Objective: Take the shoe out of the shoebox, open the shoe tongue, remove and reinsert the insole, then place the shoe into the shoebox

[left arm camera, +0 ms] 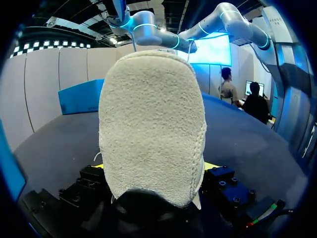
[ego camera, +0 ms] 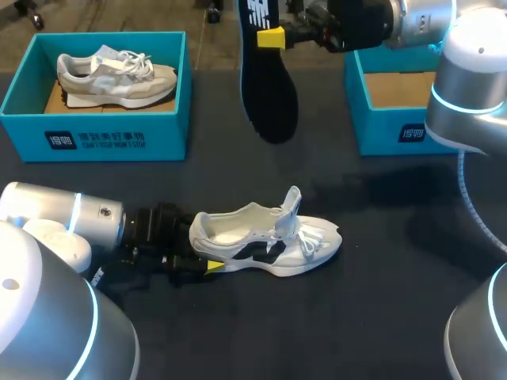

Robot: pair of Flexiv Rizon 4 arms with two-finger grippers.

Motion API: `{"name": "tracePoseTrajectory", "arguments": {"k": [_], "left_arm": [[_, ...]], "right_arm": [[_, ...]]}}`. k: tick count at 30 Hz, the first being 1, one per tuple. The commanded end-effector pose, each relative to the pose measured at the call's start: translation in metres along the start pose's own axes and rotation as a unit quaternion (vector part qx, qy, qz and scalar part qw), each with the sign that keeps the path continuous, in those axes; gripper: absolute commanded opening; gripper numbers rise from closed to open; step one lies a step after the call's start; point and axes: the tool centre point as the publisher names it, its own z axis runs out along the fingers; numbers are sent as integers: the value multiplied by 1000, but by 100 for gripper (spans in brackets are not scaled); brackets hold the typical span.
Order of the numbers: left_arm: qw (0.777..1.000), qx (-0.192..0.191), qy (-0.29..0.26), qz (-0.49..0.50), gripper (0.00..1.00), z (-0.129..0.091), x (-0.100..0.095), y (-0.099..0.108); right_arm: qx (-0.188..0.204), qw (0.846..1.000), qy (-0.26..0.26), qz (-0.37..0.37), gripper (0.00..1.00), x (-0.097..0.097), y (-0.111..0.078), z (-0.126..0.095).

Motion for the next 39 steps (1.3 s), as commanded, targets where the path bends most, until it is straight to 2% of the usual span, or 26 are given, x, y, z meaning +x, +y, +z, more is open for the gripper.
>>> {"name": "tracePoseTrajectory", "arguments": {"k": [1, 2, 4, 8, 12, 17, 21, 24, 31, 33, 39], "left_arm": [[1000, 0, -1, 0, 0, 1, 1, 0], [1000, 0, -1, 0, 0, 1, 1, 0], [1000, 0, -1, 0, 0, 1, 1, 0], [1000, 0, -1, 0, 0, 1, 1, 0], [1000, 0, -1, 0, 0, 1, 1, 0], [1000, 0, -1, 0, 0, 1, 1, 0], [1000, 0, -1, 0, 0, 1, 1, 0], [1000, 0, -1, 0, 0, 1, 1, 0], [1000, 0, -1, 0, 0, 1, 1, 0], [1000, 0, -1, 0, 0, 1, 1, 0], [1000, 0, -1, 0, 0, 1, 1, 0]], "right_arm": [[-1, 1000, -1, 0, 0, 0, -1, 1], [-1, 1000, -1, 0, 0, 0, -1, 1], [-5, 999, -35, 27, 0, -1, -1, 0], [-51, 991, -93, 87, 0, 6, 0, -12], [-65, 985, -119, 109, 0, 14, 4, -19], [-54, 973, -146, 169, 0, 24, 12, -17], [-42, 964, -172, 197, 0, 39, 24, -22], [-50, 959, -181, 214, 0, 49, 32, -25], [-26, 955, -185, 230, 0, 69, 50, -24], [-19, 954, -186, 234, 0, 80, 58, -23], [-14, 950, -195, 244, 0, 100, 67, -20]]}}
